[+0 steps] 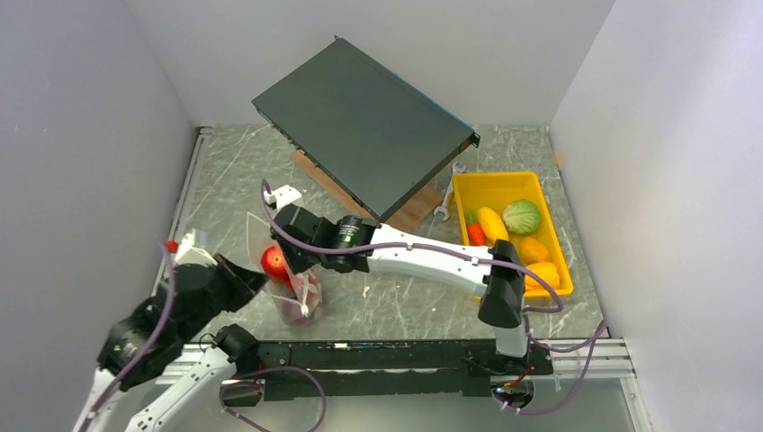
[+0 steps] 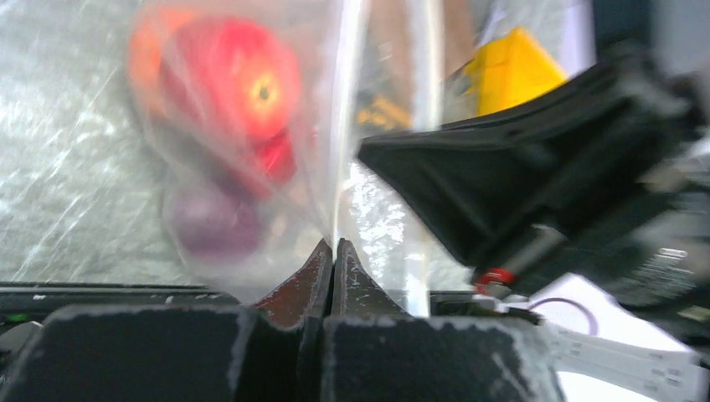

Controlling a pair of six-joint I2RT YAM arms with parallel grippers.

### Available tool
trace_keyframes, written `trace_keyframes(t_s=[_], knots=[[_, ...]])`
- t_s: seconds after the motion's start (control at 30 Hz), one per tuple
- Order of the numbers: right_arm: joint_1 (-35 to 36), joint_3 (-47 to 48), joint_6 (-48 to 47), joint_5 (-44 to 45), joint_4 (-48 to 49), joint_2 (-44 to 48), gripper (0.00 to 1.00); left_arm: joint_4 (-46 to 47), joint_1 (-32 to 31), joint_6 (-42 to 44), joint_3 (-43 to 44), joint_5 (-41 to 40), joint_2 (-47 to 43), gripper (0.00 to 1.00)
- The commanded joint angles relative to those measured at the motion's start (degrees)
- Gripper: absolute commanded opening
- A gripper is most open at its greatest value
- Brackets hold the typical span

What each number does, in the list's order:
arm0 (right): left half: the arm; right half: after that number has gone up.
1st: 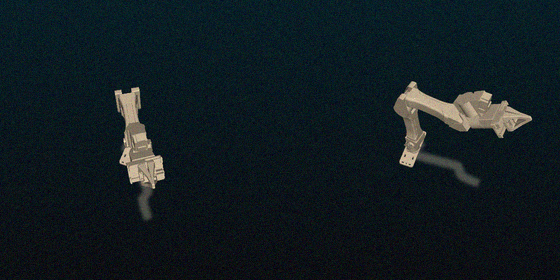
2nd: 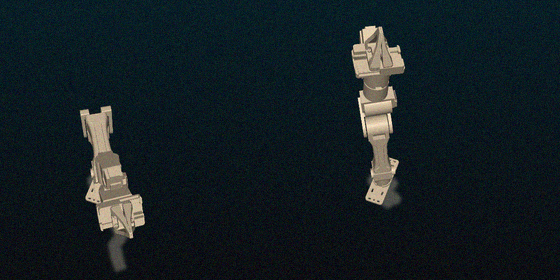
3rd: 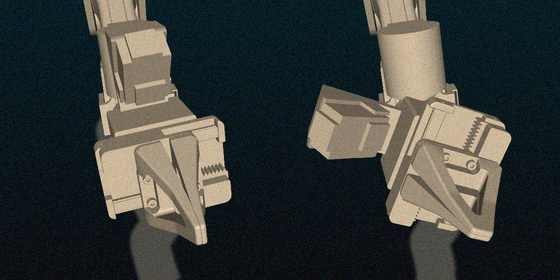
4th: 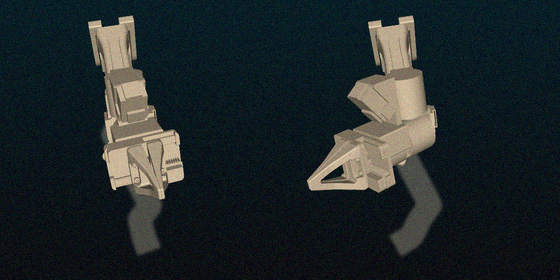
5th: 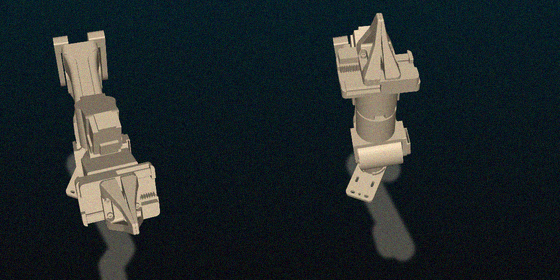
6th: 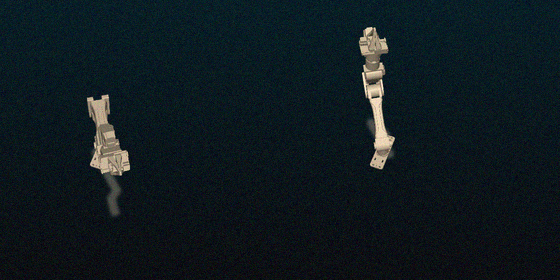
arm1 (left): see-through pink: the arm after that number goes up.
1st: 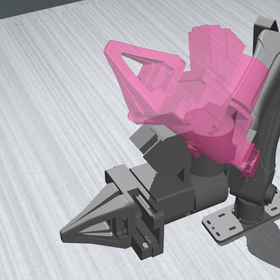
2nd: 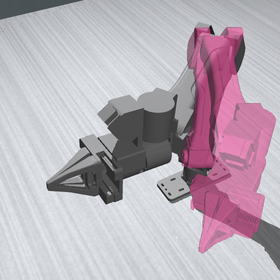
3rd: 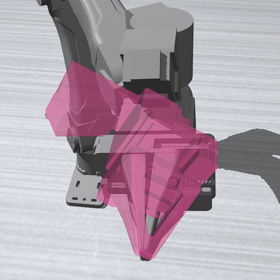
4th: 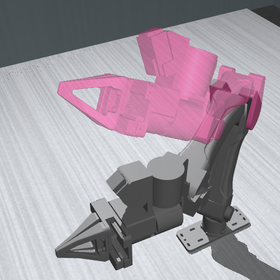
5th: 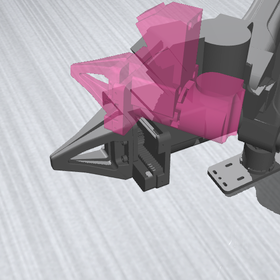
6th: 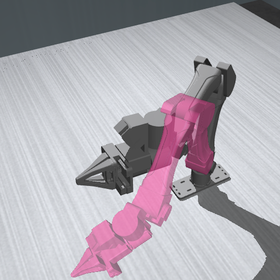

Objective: Place the food in the zip-top bag and seal the zipper
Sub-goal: Adjust the zipper food storage bag at the center of the board.

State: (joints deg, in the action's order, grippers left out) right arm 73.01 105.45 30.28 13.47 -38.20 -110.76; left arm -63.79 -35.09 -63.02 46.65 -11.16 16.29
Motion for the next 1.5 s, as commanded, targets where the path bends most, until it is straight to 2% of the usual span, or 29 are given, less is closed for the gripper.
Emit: trace_keyframes(t_s=[0.0, 0.07, 0.17, 0.27, 0.37, 0.43, 0.53, 0.67, 0.77, 0.9, 1.07, 1.1, 1.17, 1.23, 1.37, 1.47], knots=[[0.2, 4.7, -1.0, -0.2, 2.2, 7.3, 0.00, -0.8, -0.2, 3.9, 14.5, -2.1, 6.7, 0.00], [0.3, 1.0, 0.1, -2.2, 5.8, 10.4, 0.00, -0.7, -0.2, 4.4, 15.1, -0.3, 7.5, 0.00], [0.2, -5.9, 2.1, -3.3, 10.5, 12.0, 0.00, 0.9, -0.2, 2.9, 8.6, 1.2, 4.2, 0.00], [0.0, -8.3, 3.1, -3.1, 10.4, 10.1, 0.00, 0.8, -0.2, -0.5, -1.1, 0.8, -1.1, 0.00], [0.0, -7.1, 2.7, -2.6, 8.1, 6.8, 0.00, 1.1, -0.2, -3.6, -5.9, 0.0, -6.0, 0.00], [0.1, -3.4, 2.0, -1.4, 4.6, 4.8, 0.00, 2.0, -0.2, -3.7, -4.8, -0.4, -6.7, 0.00], [0.4, 2.0, 0.5, 0.6, 1.1, 4.2, 0.00, 1.7, -0.2, -1.4, 2.1, -1.2, -3.3, 0.00], [0.7, 0.8, -0.4, -0.1, 4.1, 7.4, 0.00, -0.9, -0.2, 3.6, 11.3, -1.7, 3.9, 0.00], [0.7, -1.1, -0.2, -0.3, 5.4, 8.2, 0.00, -1.7, -0.2, 5.6, 11.1, -2.7, 5.7, 0.00], [0.6, 1.1, -0.7, 0.1, 3.1, 6.7, 0.02, 0.0, -0.2, 7.3, 7.2, -4.1, 4.2, 0.00], [-0.2, 3.1, -2.5, -0.2, 3.5, 5.5, 0.04, -0.3, -0.2, 9.0, 7.0, -7.0, 4.2, 0.00], [-0.5, 4.3, -2.8, -0.2, 2.7, 4.9, 0.09, -0.1, -0.2, 9.2, 7.2, -7.0, 4.6, 0.00], [-0.6, 6.9, -3.5, 0.5, 0.4, 3.9, 0.31, 0.3, -0.2, 9.9, 7.6, -7.2, 5.2, 0.00], [-0.5, 8.7, -3.9, 1.1, -1.9, 3.8, 0.46, 0.2, -0.2, 10.3, 7.6, -7.7, 5.9, 0.00], [-0.1, 9.6, -4.6, 1.7, -5.5, 8.1, 0.61, 1.0, -0.2, 11.6, 6.4, -7.2, 6.6, 0.00], [0.2, 8.6, -5.9, 2.1, -5.9, 13.6, 0.66, 0.9, -0.1, 12.4, 5.3, -7.2, 6.6, 0.00]])
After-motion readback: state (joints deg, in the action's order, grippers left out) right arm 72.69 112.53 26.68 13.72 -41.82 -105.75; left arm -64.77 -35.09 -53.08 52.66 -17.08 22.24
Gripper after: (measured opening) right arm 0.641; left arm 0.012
